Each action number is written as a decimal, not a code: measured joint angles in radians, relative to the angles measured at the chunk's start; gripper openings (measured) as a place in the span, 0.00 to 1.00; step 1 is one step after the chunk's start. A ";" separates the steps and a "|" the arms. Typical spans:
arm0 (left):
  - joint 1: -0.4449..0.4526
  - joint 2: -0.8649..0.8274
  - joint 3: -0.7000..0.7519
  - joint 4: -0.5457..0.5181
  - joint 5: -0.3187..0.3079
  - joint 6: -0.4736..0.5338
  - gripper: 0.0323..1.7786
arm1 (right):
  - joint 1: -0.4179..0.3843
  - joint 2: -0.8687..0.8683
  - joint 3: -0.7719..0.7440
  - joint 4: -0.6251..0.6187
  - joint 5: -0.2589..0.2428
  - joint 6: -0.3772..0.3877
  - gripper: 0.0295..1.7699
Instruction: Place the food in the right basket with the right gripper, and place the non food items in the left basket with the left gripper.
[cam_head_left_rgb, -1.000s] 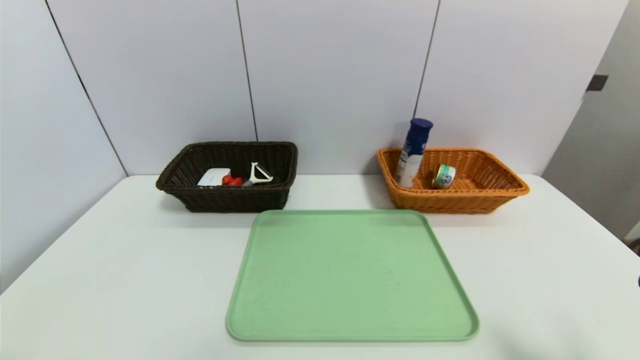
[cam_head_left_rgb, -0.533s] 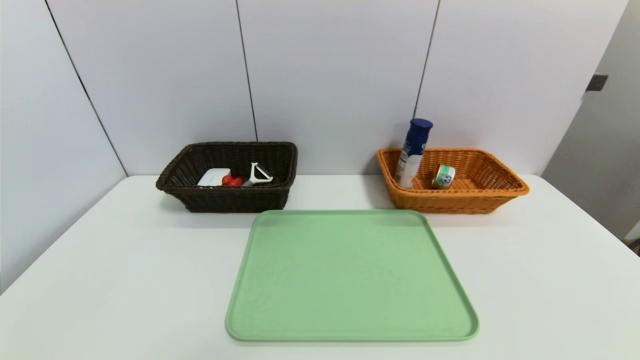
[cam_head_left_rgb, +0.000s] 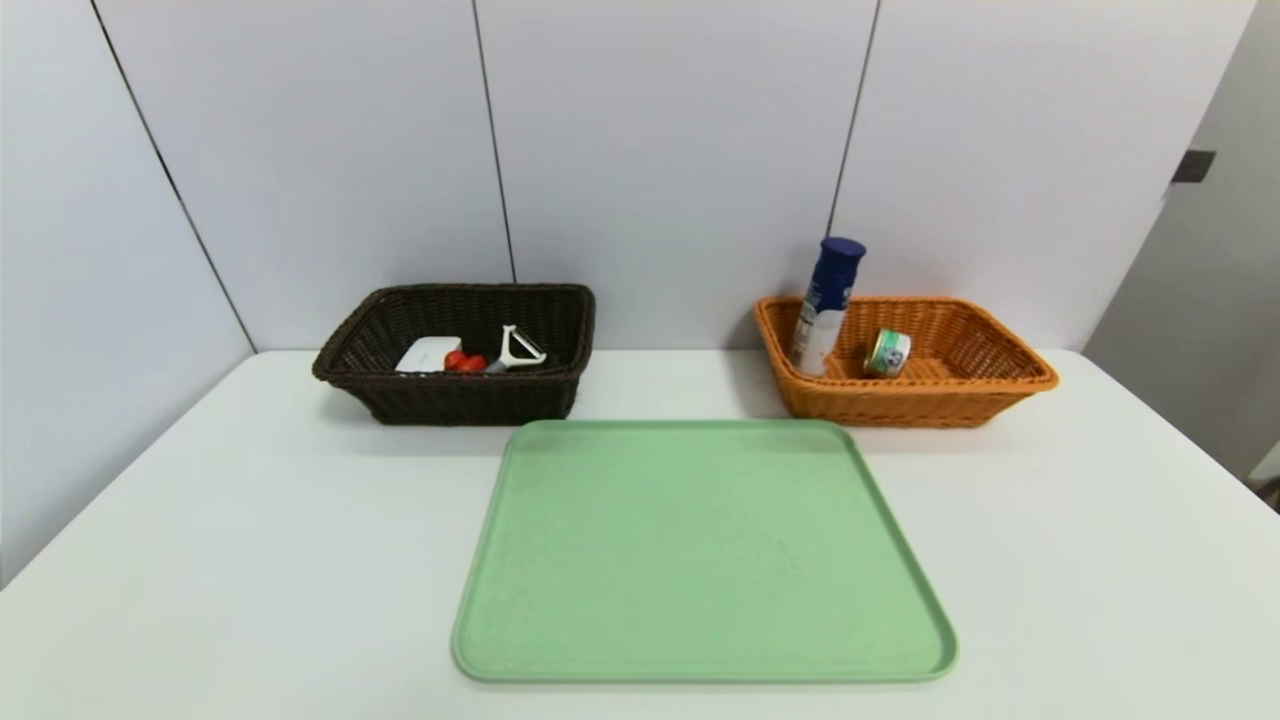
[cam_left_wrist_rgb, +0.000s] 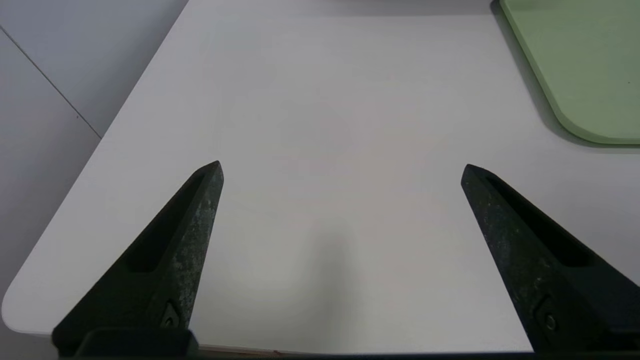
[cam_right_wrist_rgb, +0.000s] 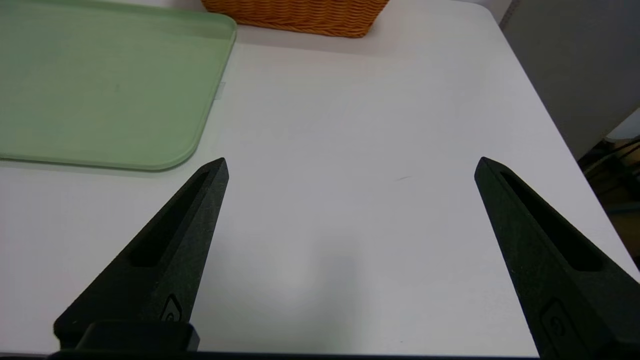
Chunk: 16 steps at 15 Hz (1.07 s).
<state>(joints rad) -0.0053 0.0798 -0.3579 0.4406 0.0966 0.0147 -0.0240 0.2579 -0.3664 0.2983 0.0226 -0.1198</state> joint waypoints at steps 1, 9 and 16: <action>0.001 -0.017 0.008 0.005 -0.003 0.004 0.95 | 0.018 -0.001 -0.005 0.006 0.001 0.001 0.96; 0.001 -0.078 0.036 -0.042 -0.044 0.059 0.95 | 0.027 -0.186 0.073 -0.006 -0.004 -0.018 0.96; 0.001 -0.081 0.148 -0.217 -0.111 0.099 0.95 | 0.025 -0.257 0.316 -0.443 -0.009 -0.121 0.96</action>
<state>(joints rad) -0.0047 -0.0013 -0.2100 0.2240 -0.0147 0.1140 0.0013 0.0013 -0.0500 -0.1447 0.0138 -0.2409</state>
